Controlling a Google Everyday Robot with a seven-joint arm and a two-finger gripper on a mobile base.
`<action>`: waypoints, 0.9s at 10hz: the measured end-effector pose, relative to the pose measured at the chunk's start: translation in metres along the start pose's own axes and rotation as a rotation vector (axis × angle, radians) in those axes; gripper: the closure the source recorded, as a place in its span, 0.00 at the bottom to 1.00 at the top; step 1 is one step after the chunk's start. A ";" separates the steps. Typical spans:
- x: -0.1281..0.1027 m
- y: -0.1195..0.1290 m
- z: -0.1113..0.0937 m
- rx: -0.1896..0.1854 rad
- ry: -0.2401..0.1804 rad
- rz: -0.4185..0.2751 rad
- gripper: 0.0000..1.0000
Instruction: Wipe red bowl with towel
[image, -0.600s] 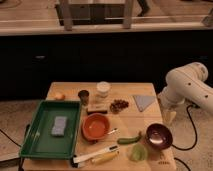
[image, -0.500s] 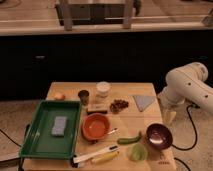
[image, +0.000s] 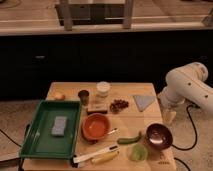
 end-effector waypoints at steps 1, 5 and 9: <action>0.000 0.000 0.000 0.000 0.000 0.000 0.20; 0.000 0.000 0.000 0.000 0.000 0.000 0.20; -0.003 -0.005 0.005 0.011 0.007 -0.025 0.20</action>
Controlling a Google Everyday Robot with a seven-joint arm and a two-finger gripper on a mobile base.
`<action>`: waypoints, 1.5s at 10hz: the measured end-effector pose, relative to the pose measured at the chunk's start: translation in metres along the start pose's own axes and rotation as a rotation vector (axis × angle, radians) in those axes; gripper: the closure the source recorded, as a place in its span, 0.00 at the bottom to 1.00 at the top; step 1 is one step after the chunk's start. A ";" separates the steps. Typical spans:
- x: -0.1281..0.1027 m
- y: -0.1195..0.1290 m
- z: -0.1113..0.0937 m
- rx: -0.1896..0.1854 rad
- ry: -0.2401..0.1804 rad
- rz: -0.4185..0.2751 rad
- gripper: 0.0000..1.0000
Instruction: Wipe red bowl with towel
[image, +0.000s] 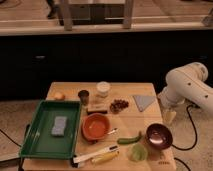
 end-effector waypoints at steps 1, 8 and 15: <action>-0.009 -0.010 0.006 0.009 0.001 -0.032 0.20; -0.019 -0.031 0.027 0.033 0.014 -0.077 0.20; -0.021 -0.053 0.052 0.044 0.012 -0.084 0.20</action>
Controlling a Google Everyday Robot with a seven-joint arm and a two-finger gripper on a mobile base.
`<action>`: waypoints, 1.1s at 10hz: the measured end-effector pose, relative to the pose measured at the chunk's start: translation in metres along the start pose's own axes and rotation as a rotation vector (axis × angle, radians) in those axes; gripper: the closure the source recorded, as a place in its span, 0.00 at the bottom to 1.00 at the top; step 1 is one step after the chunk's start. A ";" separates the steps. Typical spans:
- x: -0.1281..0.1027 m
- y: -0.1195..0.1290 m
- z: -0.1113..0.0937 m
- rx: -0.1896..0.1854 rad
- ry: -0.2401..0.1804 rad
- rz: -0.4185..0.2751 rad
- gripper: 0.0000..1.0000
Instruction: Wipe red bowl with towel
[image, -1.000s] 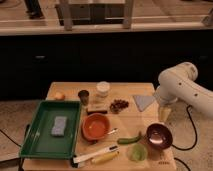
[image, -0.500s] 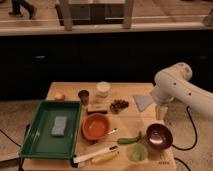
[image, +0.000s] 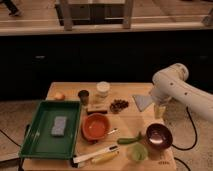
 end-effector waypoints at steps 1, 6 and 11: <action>0.002 -0.001 0.003 0.000 0.000 0.002 0.20; 0.003 -0.015 0.023 0.002 -0.015 -0.007 0.20; 0.010 -0.030 0.042 0.001 -0.025 -0.019 0.20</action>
